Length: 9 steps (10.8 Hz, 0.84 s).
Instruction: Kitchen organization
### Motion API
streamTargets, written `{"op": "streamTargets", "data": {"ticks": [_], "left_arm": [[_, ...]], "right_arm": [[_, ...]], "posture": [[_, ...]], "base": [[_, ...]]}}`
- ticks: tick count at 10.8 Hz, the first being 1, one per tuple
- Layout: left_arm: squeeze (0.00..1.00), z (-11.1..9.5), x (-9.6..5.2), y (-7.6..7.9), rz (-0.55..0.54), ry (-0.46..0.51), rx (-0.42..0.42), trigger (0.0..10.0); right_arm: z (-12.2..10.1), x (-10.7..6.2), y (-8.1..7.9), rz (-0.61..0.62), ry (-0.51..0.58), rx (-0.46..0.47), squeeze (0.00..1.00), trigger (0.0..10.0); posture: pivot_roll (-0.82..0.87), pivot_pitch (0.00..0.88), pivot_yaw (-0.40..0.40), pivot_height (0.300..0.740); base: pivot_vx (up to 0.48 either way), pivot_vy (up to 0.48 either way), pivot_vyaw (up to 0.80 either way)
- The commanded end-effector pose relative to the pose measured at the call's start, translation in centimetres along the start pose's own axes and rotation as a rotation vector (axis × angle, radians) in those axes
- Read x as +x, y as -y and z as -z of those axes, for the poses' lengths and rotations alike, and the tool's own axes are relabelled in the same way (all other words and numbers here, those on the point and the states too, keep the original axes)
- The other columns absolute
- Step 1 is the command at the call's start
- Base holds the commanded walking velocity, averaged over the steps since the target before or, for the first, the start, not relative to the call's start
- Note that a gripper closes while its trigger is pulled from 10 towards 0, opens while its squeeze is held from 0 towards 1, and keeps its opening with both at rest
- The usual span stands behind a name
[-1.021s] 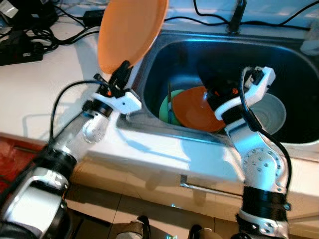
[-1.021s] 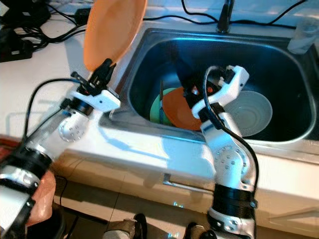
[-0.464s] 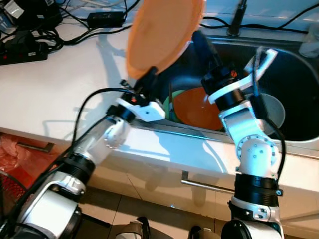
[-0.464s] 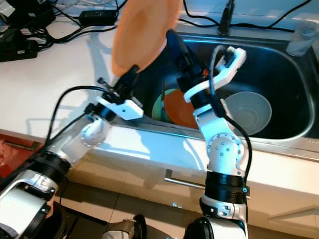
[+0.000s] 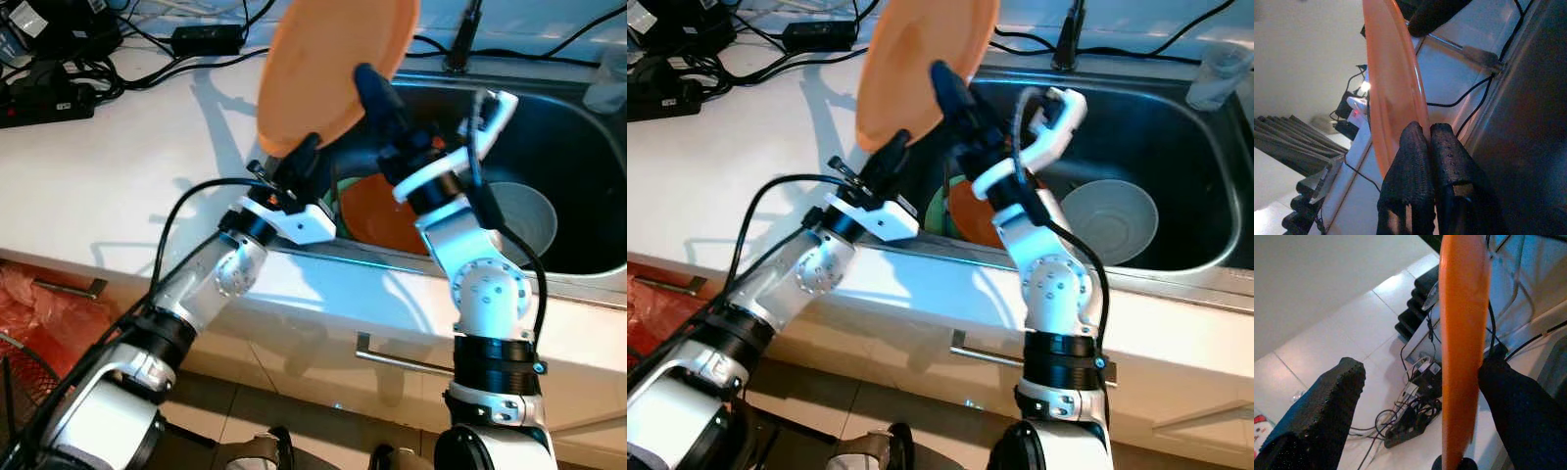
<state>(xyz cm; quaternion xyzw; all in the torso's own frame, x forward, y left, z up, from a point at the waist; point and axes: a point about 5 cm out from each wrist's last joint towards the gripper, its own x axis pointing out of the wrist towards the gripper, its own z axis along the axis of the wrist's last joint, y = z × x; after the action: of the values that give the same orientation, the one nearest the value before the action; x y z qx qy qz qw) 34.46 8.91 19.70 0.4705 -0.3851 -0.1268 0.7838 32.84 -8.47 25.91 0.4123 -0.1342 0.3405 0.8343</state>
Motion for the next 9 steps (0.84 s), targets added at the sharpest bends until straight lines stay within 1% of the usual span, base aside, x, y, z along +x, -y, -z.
{"op": "streamTargets", "data": {"ticks": [1, 2, 4, 6, 7, 8, 9], "left_arm": [[0.00, -0.8, -0.1, 0.4, 0.010, 0.031, -0.006, 0.0], [0.00, -1.4, -0.2, 0.7, 0.014, 0.047, -0.019, 0.0], [0.00, -1.7, -0.3, 0.8, 0.014, 0.053, -0.025, 0.0], [0.00, -2.1, -0.6, 0.8, 0.012, 0.058, -0.028, 0.0], [0.00, -2.2, -0.7, 0.8, 0.011, 0.056, -0.028, 0.0], [0.00, -2.2, -0.7, 0.7, 0.008, 0.055, -0.028, 0.0], [0.00, -2.3, -0.8, 0.5, 0.004, 0.054, -0.028, 0.0]], "right_arm": [[0.2, 0.7, -0.6, -0.027, -0.007, -0.015, 0.00, 10.0], [0.2, 1.1, -0.7, -0.027, -0.006, -0.021, 0.00, 10.0], [0.3, 1.6, -0.8, -0.025, -0.007, -0.062, 0.00, 10.0], [0.2, 2.0, -0.7, 0.006, 0.005, -0.115, 0.00, 10.0], [0.2, 2.0, -0.6, 0.012, 0.010, -0.120, 0.00, 5.6], [0.2, 2.0, -0.4, 0.030, 0.017, -0.123, 0.00, 2.5], [0.2, 2.0, -0.1, 0.049, 0.023, -0.127, 0.00, 0.0]], "posture": [[0.02, 0.154, 0.031, 0.740], [0.02, 0.155, 0.029, 0.740], [0.02, 0.154, 0.027, 0.740], [0.02, 0.157, 0.026, 0.740], [0.02, 0.158, 0.025, 0.740], [0.02, 0.159, 0.025, 0.740], [0.02, 0.160, 0.023, 0.740]], "base": [[0.000, 0.000, 0.00], [0.000, 0.000, 0.00], [0.000, 0.000, 0.00], [0.000, 0.000, 0.00], [0.000, 0.000, 0.00], [0.000, 0.000, 0.00], [0.000, 0.000, 0.00]]}}
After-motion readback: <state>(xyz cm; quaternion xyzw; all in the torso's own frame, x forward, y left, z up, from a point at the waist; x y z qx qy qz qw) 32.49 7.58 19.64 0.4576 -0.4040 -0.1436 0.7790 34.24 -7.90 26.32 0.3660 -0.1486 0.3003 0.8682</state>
